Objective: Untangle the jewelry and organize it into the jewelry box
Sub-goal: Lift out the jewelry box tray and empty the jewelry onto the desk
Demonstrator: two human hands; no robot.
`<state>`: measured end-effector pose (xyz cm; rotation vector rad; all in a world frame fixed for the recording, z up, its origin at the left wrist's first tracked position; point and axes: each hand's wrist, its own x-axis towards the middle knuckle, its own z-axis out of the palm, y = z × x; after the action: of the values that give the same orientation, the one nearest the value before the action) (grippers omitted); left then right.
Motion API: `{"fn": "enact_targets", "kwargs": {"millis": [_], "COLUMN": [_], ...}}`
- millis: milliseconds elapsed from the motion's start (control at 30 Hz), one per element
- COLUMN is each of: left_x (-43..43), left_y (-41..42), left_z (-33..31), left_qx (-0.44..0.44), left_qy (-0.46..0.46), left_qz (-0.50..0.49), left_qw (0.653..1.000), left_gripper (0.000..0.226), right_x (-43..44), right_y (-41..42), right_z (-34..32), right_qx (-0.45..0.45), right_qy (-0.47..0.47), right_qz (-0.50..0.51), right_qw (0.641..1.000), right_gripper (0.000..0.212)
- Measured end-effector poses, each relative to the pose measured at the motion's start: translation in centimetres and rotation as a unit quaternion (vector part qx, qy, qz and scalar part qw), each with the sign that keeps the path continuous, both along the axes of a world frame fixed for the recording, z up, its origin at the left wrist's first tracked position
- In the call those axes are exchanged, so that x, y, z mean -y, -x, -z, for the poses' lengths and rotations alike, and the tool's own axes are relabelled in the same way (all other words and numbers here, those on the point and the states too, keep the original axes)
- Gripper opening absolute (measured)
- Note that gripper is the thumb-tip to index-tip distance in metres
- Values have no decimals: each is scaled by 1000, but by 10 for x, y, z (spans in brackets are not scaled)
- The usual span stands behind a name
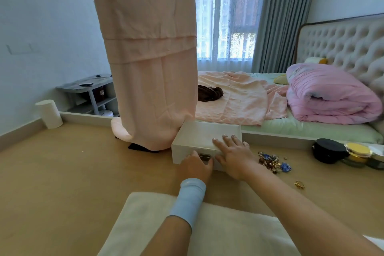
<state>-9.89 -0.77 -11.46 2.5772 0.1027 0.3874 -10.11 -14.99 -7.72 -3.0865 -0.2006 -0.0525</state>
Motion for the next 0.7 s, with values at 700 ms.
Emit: {"fn": "enact_targets", "kwargs": {"millis": [700], "left_x": [6], "left_y": [-7], "left_z": [4], "left_qx": [33], "left_qy": [-20], "left_qz": [-4], "left_qw": [999], "left_gripper": [40], "right_x": [15], "right_y": [-11], "right_z": [1], "right_qx": [92], "right_qy": [-27], "right_qz": [-37], "right_qw": [995], "right_gripper": [57]}}
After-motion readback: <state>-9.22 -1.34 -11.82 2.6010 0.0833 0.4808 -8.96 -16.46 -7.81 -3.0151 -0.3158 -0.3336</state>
